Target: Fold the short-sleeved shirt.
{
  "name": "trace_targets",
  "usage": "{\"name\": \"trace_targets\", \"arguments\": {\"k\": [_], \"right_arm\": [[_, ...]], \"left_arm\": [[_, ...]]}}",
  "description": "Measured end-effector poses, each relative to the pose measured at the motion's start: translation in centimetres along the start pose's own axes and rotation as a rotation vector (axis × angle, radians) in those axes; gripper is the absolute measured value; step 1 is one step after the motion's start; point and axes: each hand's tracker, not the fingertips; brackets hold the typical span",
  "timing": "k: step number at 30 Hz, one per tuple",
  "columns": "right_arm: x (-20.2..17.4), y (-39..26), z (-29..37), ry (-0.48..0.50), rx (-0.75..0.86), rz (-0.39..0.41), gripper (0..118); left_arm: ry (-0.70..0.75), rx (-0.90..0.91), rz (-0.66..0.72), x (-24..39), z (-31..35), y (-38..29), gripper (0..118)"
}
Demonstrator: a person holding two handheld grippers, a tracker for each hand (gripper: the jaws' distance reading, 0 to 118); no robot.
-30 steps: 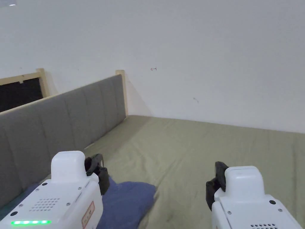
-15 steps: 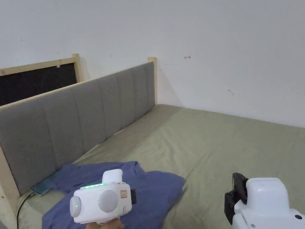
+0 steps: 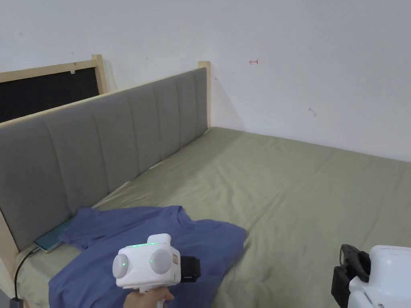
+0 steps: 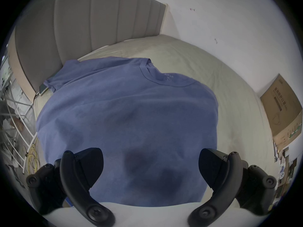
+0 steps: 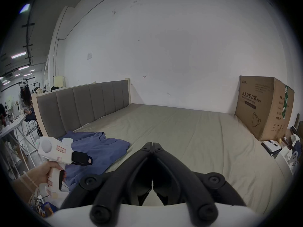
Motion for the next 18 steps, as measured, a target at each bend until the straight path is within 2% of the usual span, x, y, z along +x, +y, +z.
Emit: {"name": "trace_targets", "arguments": {"k": [6, 7, 8, 10, 11, 13, 15, 16, 18], "right_arm": [[0.7, -0.7, -0.2, -0.016, -0.027, 0.036, 0], [1.0, -0.8, -0.3, -0.020, -0.035, 0.034, 0], [1.2, -0.8, -0.4, -0.024, -0.044, 0.032, 0], [1.6, -0.8, -0.7, -0.032, -0.051, 0.024, 0], [1.8, -0.7, -0.8, -0.035, -0.055, 0.016, 0], [2.3, -0.9, -1.2, -0.041, -0.068, -0.013, 0], [2.6, -1.1, -1.2, -0.033, -0.074, -0.029, 0], [2.7, -1.2, -1.1, -0.035, -0.076, -0.030, 0], [2.8, -1.5, -1.1, -0.039, -0.083, -0.020, 0]], "left_arm": [[0.075, -0.167, 0.021, 2.0, -3.0, -1.5, 111], [0.115, -0.102, -0.035, 3.6, 0.3, -2.8, 110], [0.098, -0.110, -0.020, 3.9, 0.8, -2.8, 107], [0.108, -0.103, 0.016, 3.6, 1.9, -2.4, 83], [0.104, -0.090, 0.046, 2.4, 1.9, -1.9, 64], [0.131, -0.071, 0.071, 1.5, 2.5, -1.4, 1], [0.177, -0.072, 0.110, 0.4, 2.0, -0.7, 1], [0.086, -0.108, 0.167, -0.1, 1.8, -0.9, 1], [0.087, -0.102, 0.161, -0.2, 2.8, -0.8, 1]]}}
